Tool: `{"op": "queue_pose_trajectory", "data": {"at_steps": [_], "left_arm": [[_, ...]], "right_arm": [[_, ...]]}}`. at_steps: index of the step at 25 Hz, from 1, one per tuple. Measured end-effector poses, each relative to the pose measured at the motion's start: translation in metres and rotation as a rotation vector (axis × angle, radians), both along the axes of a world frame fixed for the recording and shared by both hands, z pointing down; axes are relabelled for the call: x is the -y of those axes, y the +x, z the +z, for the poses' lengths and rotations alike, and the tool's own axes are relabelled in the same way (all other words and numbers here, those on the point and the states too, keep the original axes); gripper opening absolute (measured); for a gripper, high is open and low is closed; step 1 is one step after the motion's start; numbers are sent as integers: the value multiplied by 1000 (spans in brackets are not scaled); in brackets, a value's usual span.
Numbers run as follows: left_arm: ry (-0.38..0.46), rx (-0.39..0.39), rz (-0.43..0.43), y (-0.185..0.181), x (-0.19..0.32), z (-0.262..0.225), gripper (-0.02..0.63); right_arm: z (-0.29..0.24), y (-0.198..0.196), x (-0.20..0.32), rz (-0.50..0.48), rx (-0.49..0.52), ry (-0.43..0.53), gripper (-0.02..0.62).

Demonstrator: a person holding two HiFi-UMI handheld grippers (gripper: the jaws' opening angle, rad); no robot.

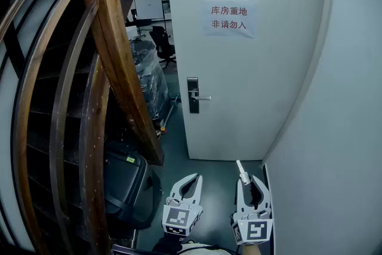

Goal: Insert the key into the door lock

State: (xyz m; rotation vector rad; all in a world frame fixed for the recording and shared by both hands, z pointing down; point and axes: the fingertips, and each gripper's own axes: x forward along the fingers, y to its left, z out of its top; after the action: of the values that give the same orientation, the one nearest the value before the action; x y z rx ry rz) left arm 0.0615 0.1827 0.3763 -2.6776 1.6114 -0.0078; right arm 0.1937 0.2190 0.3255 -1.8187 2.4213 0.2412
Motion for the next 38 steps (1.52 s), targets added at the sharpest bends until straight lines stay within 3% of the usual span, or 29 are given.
{"op": "queue_pose_trajectory", "data": {"at_steps": [22,38], "left_arm": [[-30,4,8,-34,10,17,3],[-71,31,-14,-84,77,48,3]], "right_arm": [[12,-35,13,-10,27,-9,117],[42,-96,85,-20,27,-51,117]]}}
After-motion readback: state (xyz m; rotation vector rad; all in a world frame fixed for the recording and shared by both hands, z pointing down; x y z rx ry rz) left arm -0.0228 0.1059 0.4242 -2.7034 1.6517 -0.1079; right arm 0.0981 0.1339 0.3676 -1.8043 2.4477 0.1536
